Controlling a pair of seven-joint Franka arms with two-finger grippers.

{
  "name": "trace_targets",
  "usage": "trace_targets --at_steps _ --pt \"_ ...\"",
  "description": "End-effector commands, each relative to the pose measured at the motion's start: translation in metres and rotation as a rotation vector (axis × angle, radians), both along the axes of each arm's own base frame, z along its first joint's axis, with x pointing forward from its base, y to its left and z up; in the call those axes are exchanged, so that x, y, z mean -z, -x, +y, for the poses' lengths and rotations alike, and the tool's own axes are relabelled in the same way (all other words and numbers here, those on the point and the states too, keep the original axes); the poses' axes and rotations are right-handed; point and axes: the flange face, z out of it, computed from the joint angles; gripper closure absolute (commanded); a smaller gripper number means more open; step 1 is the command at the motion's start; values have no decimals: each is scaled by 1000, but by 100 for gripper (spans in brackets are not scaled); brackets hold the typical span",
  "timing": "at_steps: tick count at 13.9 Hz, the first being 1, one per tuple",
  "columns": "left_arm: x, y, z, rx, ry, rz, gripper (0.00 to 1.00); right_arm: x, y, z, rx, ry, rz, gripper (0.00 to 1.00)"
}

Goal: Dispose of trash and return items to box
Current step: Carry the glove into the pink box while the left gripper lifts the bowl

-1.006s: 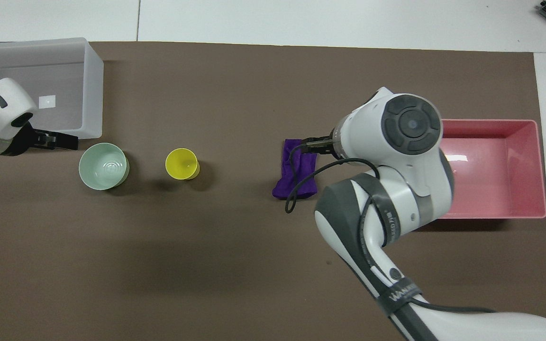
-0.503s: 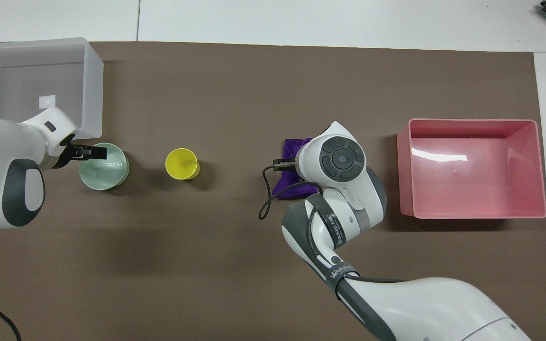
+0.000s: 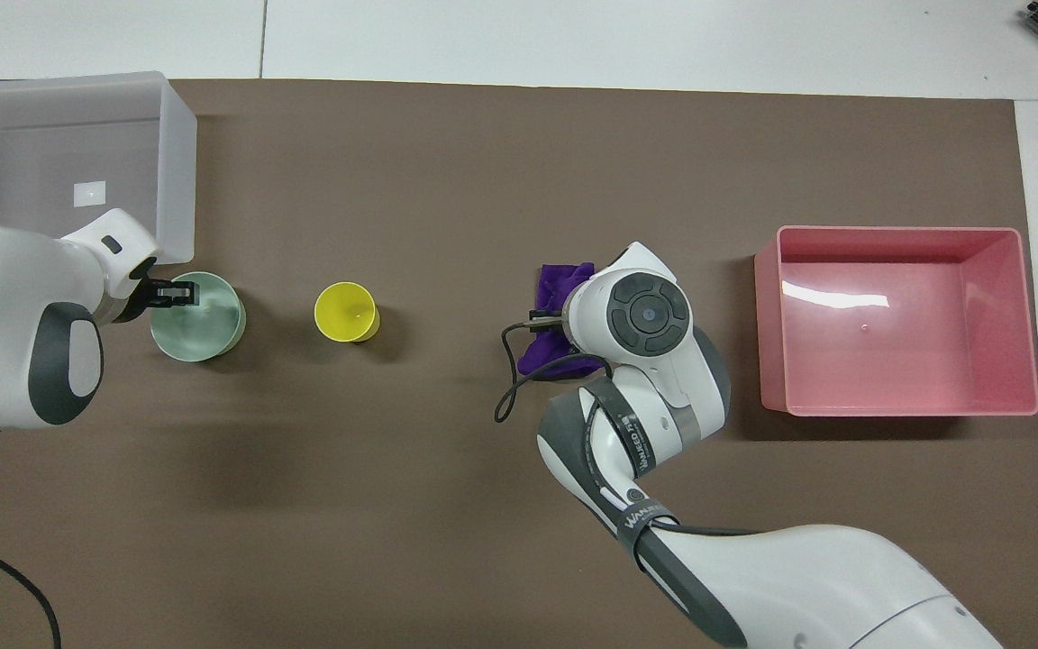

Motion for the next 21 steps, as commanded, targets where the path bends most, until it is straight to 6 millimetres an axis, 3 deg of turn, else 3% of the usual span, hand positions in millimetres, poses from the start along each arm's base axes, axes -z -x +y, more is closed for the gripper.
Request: trace_targets --at_steps 1,3,6,8,10,12,14,16,18,21 --pt "-39 8 7 -14 4 9 100 -21 1 -1 56 3 29 100" --pt "-79 15 19 -33 7 -6 100 -58 -2 -7 75 9 45 100" --pt "-124 3 27 -47 10 -18 100 -124 6 -31 104 6 45 100" --pt "-140 -11 41 -71 13 -52 100 -172 11 -61 139 3 29 100" --pt "-152 -34 55 -129 65 -90 100 -213 13 -106 183 -3 10 100" --pt "-162 -57 75 -162 75 -127 100 -239 16 -154 165 14 13 100" --pt "-157 -81 93 -181 66 -140 100 -251 13 -206 153 27 4 100" --pt "-149 -108 98 -181 62 -146 100 -248 7 -253 136 43 -3 100" --pt "-140 -131 127 -212 61 -135 100 -234 8 -299 118 58 15 100" --pt "-112 -151 134 -204 23 -133 100 -198 6 -355 106 74 4 100"
